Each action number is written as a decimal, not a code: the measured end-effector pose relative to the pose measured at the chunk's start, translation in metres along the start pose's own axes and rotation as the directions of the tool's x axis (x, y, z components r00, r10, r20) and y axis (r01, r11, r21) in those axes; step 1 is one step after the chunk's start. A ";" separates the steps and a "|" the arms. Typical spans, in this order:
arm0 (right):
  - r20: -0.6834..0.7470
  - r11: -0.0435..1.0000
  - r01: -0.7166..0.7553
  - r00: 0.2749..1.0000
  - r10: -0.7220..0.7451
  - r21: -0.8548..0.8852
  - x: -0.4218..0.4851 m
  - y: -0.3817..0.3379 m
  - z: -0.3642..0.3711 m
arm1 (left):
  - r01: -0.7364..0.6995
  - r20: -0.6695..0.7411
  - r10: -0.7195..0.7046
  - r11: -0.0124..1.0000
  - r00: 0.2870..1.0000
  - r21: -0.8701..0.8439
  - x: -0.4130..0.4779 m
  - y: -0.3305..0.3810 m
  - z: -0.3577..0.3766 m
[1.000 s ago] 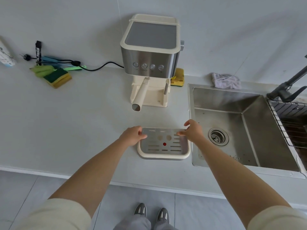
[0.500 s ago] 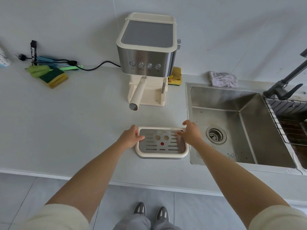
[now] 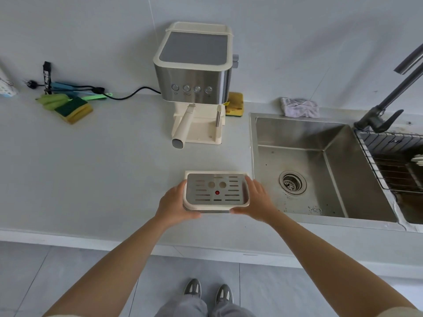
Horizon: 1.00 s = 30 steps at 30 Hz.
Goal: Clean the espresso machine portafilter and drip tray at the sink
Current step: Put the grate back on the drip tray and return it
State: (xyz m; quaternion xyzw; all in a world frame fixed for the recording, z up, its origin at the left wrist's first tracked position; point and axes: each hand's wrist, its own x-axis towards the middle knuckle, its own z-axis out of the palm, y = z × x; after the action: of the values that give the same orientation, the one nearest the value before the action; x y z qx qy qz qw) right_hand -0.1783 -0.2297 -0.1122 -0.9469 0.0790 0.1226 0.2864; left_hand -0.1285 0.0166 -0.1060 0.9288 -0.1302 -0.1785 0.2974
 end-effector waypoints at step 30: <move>-0.107 0.964 0.136 0.988 -0.114 0.228 0.059 -0.045 -0.021 | 0.137 -0.186 -0.148 0.988 0.971 -0.070 0.044 -0.006 -0.046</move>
State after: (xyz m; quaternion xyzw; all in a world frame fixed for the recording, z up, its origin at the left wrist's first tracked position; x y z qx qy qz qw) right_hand -0.1081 -0.2092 -0.0882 -0.9142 0.0462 0.0499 0.3996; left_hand -0.0691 0.0298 -0.0858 0.9398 -0.0293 -0.1134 0.3209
